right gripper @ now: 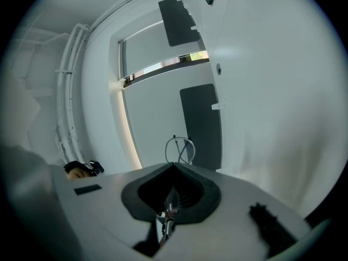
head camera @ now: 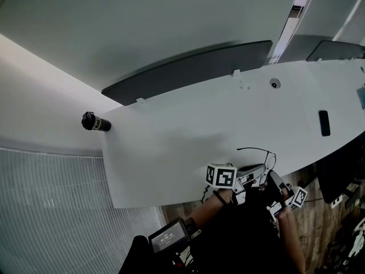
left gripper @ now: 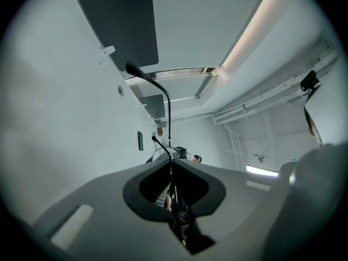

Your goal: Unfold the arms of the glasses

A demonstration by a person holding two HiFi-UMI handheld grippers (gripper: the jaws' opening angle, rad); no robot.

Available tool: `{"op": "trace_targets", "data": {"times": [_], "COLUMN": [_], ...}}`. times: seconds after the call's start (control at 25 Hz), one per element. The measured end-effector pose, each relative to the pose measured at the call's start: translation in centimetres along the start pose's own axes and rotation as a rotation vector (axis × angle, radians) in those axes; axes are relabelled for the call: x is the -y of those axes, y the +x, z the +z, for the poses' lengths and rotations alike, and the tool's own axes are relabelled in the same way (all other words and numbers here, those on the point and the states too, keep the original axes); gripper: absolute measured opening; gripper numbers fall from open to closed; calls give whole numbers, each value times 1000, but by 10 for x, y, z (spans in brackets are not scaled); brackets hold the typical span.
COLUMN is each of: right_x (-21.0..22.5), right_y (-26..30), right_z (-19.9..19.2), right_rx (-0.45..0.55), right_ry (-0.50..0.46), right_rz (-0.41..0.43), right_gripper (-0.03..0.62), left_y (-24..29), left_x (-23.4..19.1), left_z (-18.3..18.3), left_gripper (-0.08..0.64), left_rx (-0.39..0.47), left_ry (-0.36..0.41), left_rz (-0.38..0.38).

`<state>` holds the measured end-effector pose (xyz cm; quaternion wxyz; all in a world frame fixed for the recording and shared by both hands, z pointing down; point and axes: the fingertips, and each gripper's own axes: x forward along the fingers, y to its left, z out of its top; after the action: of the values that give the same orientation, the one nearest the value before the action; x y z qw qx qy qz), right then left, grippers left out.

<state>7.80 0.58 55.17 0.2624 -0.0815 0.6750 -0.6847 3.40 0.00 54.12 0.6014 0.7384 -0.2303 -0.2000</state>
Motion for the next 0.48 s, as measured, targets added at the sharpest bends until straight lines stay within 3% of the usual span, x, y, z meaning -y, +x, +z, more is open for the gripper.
{"op": "trace_targets", "data": {"times": [0.48], "right_x": [-2], "right_y": [0], "right_z": [9], "right_rx": [19], "right_ry": [-11], "right_rz": [3], "right_gripper": [9], "left_y": [-1], "left_x": [3], "left_z": [8], "left_gripper": [20], "left_rx": [33], "left_ry": [-23], "left_rz": [-24]}}
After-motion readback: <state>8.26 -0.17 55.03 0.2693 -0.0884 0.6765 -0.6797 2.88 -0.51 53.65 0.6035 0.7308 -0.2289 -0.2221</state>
